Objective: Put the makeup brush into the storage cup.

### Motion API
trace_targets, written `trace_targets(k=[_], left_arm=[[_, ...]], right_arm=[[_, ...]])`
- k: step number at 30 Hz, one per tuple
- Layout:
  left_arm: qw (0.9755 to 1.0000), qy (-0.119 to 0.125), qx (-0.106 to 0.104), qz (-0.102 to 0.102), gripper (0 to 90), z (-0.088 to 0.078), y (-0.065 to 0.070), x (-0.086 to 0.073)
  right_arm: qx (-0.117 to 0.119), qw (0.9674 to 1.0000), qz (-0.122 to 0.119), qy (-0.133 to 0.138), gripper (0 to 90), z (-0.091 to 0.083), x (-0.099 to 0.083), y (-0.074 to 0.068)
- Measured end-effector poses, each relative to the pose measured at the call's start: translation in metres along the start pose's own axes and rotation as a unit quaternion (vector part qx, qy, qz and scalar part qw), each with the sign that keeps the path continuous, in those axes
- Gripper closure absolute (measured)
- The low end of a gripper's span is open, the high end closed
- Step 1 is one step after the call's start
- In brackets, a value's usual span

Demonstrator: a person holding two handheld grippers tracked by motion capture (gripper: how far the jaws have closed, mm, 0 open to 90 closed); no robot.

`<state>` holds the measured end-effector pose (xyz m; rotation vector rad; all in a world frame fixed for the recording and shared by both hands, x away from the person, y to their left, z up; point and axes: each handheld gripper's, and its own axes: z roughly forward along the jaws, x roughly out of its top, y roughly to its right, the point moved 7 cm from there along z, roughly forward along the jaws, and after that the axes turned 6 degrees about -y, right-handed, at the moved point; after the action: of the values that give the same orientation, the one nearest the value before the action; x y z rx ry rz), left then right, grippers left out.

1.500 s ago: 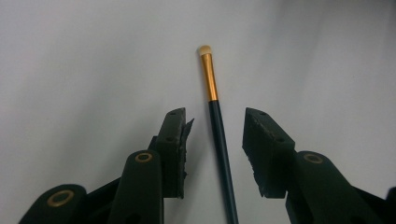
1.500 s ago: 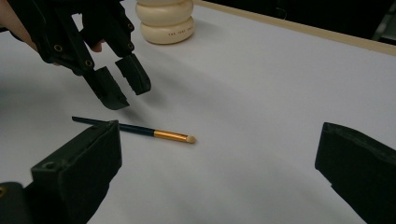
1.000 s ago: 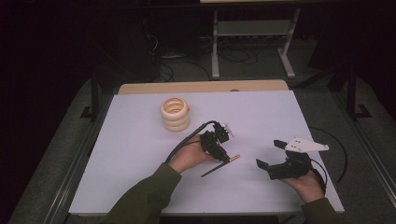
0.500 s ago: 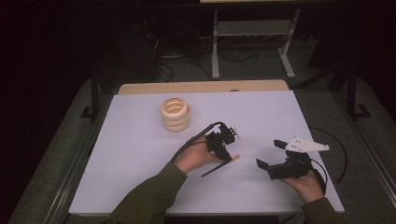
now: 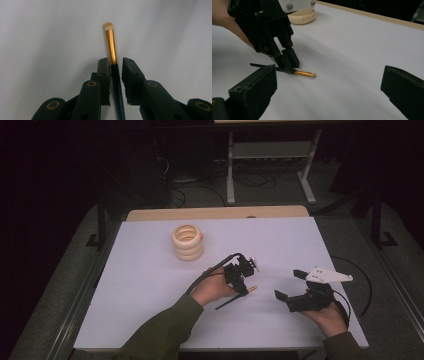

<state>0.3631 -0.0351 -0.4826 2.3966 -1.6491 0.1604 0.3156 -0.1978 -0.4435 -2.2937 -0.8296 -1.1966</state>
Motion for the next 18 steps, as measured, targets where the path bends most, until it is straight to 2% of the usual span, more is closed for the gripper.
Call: trace_targets(k=[18], left_arm=[[0.9999,-0.013,0.010,0.004,78.0,0.0034,0.0011,0.0010]], right_arm=[[0.000,1.0000,-0.001,0.001,0.0,-0.0004,0.0003,0.0003]])
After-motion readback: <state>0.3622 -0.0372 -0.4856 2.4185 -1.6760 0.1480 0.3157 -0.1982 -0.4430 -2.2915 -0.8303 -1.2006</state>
